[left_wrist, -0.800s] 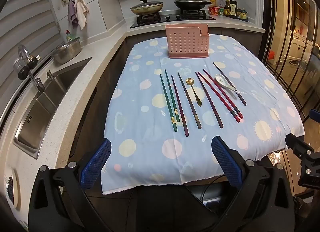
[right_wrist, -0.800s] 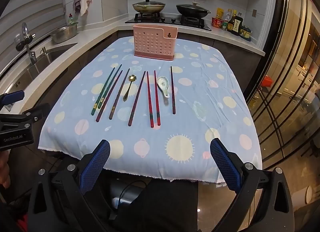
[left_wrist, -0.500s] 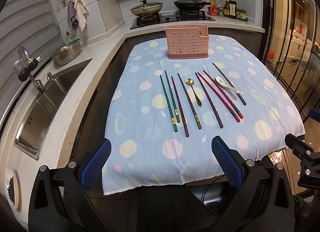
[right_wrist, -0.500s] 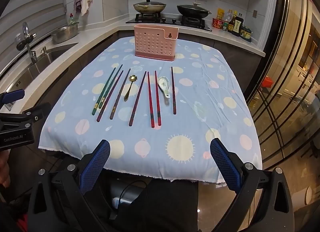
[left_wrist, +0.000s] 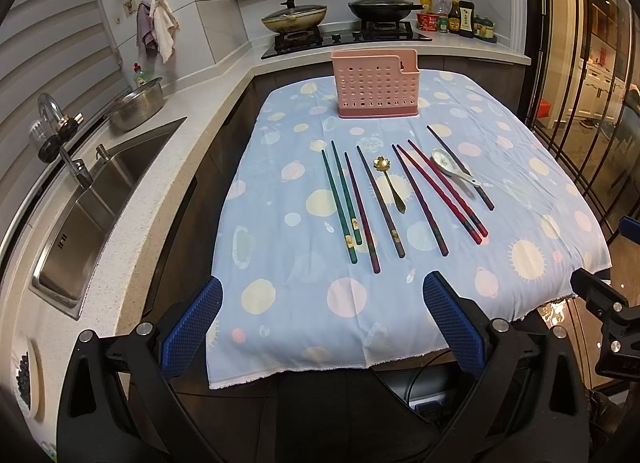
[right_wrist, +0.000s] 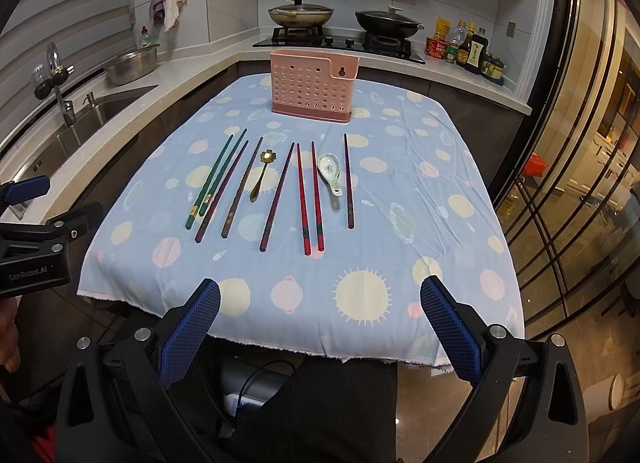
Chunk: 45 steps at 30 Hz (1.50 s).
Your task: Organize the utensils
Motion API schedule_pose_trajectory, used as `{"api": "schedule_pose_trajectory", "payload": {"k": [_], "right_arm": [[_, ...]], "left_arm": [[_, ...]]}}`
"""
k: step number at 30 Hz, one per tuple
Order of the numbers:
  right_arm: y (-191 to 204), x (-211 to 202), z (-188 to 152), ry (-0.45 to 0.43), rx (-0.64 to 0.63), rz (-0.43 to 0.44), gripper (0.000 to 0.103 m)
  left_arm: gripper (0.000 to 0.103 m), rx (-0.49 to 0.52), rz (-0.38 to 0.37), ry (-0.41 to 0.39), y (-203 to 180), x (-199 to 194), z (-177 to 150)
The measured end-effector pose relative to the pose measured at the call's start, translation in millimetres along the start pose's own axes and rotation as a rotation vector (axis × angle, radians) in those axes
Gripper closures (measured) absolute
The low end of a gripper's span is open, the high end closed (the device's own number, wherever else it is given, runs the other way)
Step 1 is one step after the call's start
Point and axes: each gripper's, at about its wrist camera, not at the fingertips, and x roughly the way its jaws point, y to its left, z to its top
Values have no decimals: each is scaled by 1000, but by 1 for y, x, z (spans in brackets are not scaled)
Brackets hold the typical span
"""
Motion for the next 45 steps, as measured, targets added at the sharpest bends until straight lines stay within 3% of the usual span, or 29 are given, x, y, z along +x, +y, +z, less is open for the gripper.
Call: {"api": "schedule_pose_trajectory", "payload": {"k": [45], "right_arm": [[0,-2,-1,-5,-3,1,7]], "left_arm": [[7,4,5,-3,1,-3,-1]]}}
